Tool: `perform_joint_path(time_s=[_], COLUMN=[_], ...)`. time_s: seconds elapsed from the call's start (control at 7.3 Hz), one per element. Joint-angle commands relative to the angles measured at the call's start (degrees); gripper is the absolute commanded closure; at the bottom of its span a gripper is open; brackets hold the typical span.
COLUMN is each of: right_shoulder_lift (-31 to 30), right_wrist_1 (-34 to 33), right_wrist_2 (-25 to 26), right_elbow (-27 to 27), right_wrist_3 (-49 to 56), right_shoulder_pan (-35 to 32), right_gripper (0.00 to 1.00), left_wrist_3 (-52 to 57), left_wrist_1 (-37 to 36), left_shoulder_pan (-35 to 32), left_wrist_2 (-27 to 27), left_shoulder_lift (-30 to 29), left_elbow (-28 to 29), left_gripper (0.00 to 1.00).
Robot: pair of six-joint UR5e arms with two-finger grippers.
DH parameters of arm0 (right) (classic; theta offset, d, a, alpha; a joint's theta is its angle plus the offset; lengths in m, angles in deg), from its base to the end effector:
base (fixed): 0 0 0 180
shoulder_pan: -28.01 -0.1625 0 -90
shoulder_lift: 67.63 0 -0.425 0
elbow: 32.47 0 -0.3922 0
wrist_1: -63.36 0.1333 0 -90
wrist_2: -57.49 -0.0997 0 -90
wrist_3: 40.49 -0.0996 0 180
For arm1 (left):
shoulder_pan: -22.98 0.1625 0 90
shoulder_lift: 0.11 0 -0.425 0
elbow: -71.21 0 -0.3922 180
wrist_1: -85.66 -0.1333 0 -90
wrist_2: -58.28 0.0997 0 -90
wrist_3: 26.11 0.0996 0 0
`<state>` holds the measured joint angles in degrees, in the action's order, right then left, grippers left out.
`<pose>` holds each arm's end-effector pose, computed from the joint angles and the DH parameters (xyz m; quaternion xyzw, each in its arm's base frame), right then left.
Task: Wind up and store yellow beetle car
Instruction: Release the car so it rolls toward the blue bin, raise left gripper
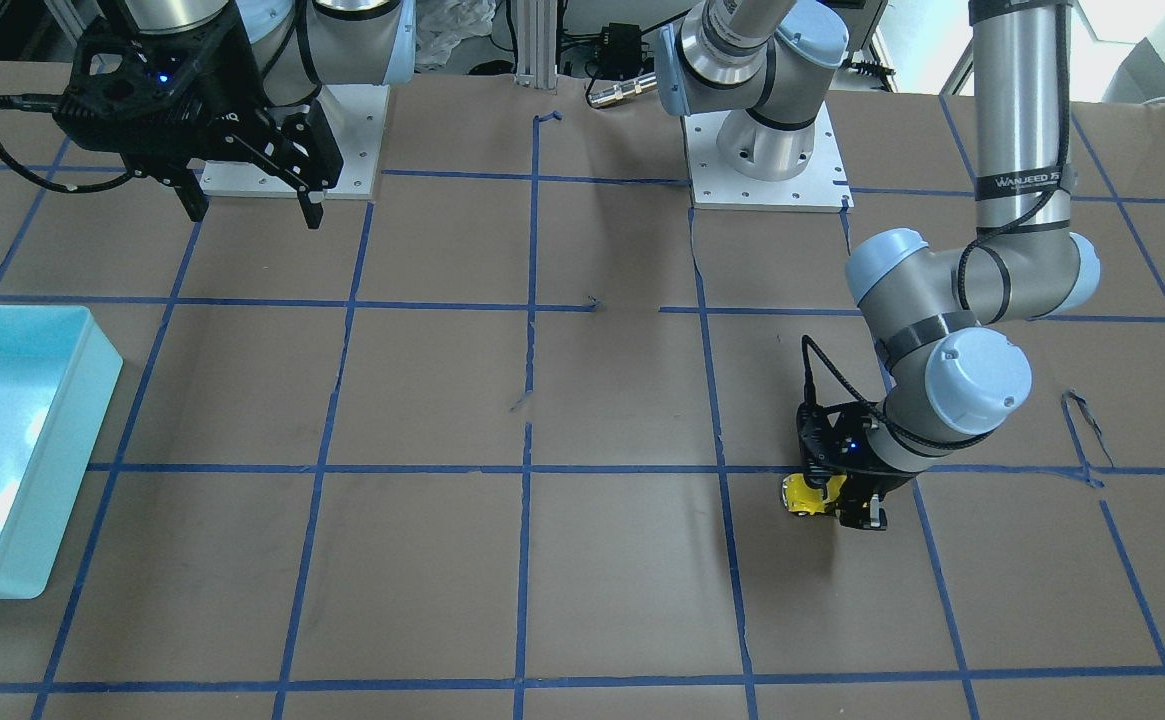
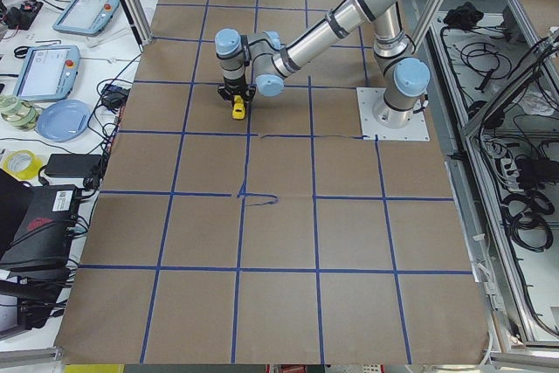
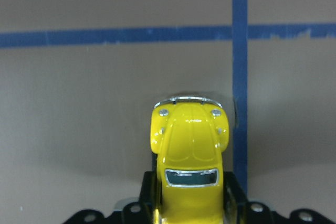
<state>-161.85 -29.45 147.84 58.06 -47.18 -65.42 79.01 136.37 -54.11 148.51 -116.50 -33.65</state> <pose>0.1606 -0.4617 0.5239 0.0286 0.9980 -0.0567 0.0020 0.0000 -0.5950 0.1817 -0.7205 -0.6932 -0.0105 0.0136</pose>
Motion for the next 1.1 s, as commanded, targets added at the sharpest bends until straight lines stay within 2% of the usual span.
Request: perform_joint_path(time_s=[0.0,0.14,0.27,0.41,0.55,0.96], right_shoulder_lift=[0.00,0.00,0.00,0.00,0.00,0.00], right_wrist_1=[0.00,0.09,0.00,0.09,0.00,0.00], right_wrist_2=[0.08,0.09,0.09,0.09,0.09,0.09], right_elbow=[0.00,0.00,0.00,0.00,0.00,0.00], right_wrist_3=[0.01,0.01,0.01,0.01,0.01,0.01], right_shoulder_pan=[0.00,0.00,0.00,0.00,0.00,0.00], right_gripper=[0.00,0.00,0.00,0.00,0.00,0.00], left_wrist_3=[3.94,6.57,6.94,6.86,6.08,5.98], left_wrist_1=[-2.80,-2.90,-2.99,-2.99,-2.46,-2.37], left_shoulder_pan=[4.21,5.88,6.95,7.65,8.01,8.01], left_wrist_2=[0.03,0.03,-0.05,-0.05,0.03,-0.49], left_shoulder_lift=[-0.06,-0.15,-0.07,-0.15,-0.07,0.72], left_elbow=[-1.40,-1.40,-1.31,-1.22,-1.31,-1.14], left_gripper=[0.81,0.79,0.73,0.24,0.00,0.00])
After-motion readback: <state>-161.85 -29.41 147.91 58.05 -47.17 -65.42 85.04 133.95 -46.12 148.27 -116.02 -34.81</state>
